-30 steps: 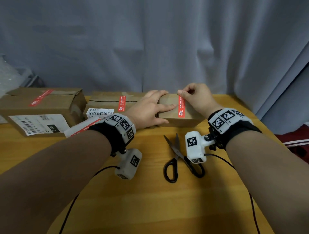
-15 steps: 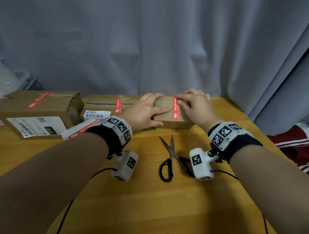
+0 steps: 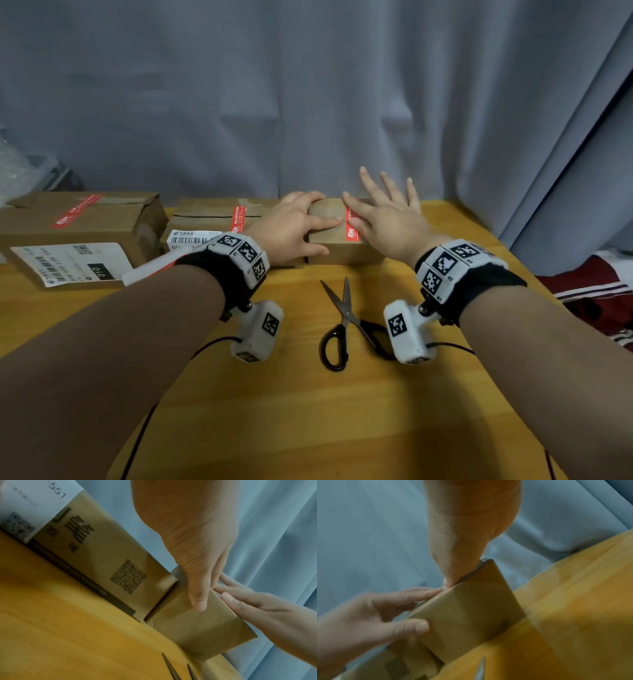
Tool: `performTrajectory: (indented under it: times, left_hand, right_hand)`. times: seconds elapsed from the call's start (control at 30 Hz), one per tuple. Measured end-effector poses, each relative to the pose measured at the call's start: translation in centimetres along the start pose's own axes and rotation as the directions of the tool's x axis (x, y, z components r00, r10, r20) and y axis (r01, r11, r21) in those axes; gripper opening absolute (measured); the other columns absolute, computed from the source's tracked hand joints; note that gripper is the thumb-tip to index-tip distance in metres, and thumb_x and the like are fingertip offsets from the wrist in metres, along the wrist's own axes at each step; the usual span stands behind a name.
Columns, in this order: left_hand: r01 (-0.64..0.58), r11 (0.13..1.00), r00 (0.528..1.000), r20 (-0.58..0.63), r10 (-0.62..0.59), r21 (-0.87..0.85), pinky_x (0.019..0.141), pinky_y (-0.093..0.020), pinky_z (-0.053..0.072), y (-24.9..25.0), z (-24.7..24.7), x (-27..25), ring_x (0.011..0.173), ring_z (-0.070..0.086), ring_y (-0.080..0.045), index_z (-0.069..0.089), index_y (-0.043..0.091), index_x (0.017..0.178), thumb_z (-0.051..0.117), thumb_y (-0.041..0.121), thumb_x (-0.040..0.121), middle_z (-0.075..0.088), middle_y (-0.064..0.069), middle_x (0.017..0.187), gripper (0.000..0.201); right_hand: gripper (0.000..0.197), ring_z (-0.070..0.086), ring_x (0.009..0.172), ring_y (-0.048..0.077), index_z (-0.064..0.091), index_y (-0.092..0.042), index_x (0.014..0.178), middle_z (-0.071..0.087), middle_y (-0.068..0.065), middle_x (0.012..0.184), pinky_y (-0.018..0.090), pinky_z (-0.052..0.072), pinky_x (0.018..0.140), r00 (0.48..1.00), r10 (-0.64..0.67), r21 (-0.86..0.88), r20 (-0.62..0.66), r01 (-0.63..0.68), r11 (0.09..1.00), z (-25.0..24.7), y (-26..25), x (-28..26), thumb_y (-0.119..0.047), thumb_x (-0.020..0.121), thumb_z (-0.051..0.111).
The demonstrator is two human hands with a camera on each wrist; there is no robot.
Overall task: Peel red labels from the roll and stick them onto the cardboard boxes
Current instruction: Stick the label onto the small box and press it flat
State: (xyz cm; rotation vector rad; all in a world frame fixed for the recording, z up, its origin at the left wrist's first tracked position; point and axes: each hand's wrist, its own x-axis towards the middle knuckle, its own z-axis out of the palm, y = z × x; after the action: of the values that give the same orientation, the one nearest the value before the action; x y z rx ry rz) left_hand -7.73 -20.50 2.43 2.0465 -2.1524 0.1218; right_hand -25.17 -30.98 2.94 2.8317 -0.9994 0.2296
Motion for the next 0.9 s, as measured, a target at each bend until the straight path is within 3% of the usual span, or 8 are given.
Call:
performTrajectory:
  times: [0.07,0.2,0.3,0.4,0.57,0.63,0.8,0.9]
  left_hand:
    - [0.033,0.999,0.999,0.038,-0.032,-0.015,0.113,-0.039,0.021,-0.1,-0.4,0.5,0.136,0.026,-0.029,0.046,0.035,0.136,0.06,0.051,0.081,0.029,-0.009,0.151,0.059]
    - [0.081,0.994,0.993,0.093,-0.074,-0.08,0.111,-0.039,0.025,-0.5,-0.8,1.5,0.133,0.03,-0.028,0.049,0.036,0.134,0.064,0.05,0.079,0.034,-0.007,0.147,0.058]
    - [0.1,0.988,0.99,0.107,-0.087,-0.119,0.111,-0.038,0.026,-0.6,-0.9,1.7,0.133,0.031,-0.028,0.049,0.035,0.134,0.065,0.048,0.079,0.034,-0.006,0.148,0.058]
    - [0.1,0.985,0.989,0.12,-0.083,-0.142,0.111,-0.037,0.024,-0.7,-0.8,1.9,0.134,0.03,-0.027,0.049,0.034,0.134,0.065,0.046,0.08,0.033,-0.006,0.149,0.057]
    - [0.087,0.987,0.986,0.154,-0.066,-0.133,0.111,-0.037,0.024,-1.6,-0.5,2.1,0.135,0.031,-0.028,0.047,0.036,0.135,0.064,0.05,0.079,0.034,-0.008,0.148,0.06]
    - [0.096,0.987,0.983,0.165,-0.074,-0.131,0.111,-0.04,0.026,-2.0,-0.5,2.4,0.134,0.034,-0.027,0.047,0.038,0.134,0.063,0.053,0.078,0.036,-0.006,0.147,0.06]
    - [0.14,0.985,0.973,0.2,-0.119,-0.096,0.11,-0.042,0.018,-2.4,-1.1,3.3,0.138,0.031,-0.021,0.047,0.046,0.13,0.061,0.058,0.077,0.034,-0.001,0.15,0.057]
    - [0.147,0.981,0.973,0.195,-0.121,-0.126,0.112,-0.041,0.016,-2.4,-1.0,3.3,0.141,0.028,-0.019,0.048,0.043,0.131,0.063,0.054,0.078,0.032,-0.002,0.152,0.056]
  right_hand:
    - [0.049,-0.007,0.147,0.025,0.02,-0.038,0.145,-0.004,-0.007,0.16,0.055,-0.009,0.116,0.999,-0.031,-0.003,0.03,0.031,1.0,0.3,-0.1,-0.8,-0.049,0.097,0.021]
    - [0.048,0.008,0.147,0.017,0.035,-0.027,0.142,0.029,-0.009,0.154,0.043,-0.004,0.119,0.99,-0.139,0.095,0.014,0.137,0.986,0.3,-0.4,-1.9,-0.042,0.097,0.036]
    - [0.046,0.019,0.145,0.014,0.039,-0.021,0.14,0.037,-0.005,0.15,0.037,0.0,0.119,0.984,-0.176,0.096,0.002,0.175,0.98,0.2,-0.5,-1.8,-0.032,0.096,0.046]
    - [0.054,0.014,0.146,0.014,0.034,-0.021,0.143,0.032,-0.006,0.153,0.04,-0.003,0.119,0.99,-0.13,0.038,0.046,0.129,0.991,0.1,-0.8,-0.5,-0.035,0.093,0.05]
    - [0.09,-0.004,0.147,0.019,0.005,-0.017,0.149,0.005,-0.001,0.16,0.05,-0.006,0.118,0.969,-0.036,-0.037,0.244,0.046,0.998,0.1,-1.1,2.4,-0.058,0.084,0.051]
    - [0.092,-0.004,0.147,0.018,0.005,-0.017,0.149,0.005,0.0,0.16,0.051,-0.006,0.118,0.964,-0.044,-0.034,0.263,0.055,0.998,0.2,-1.1,2.9,-0.06,0.082,0.052]
    - [0.048,0.025,0.143,0.016,0.046,-0.016,0.136,0.046,0.004,0.145,0.039,-0.004,0.118,0.988,-0.123,0.047,0.096,0.119,0.992,0.4,-0.8,2.8,-0.036,0.092,0.05]
    - [0.027,0.051,0.123,0.025,0.066,-0.019,0.113,0.067,0.009,0.119,0.037,0.026,0.114,0.996,-0.089,0.06,-0.019,0.09,0.994,1.1,-1.0,2.4,-0.026,0.093,0.049]
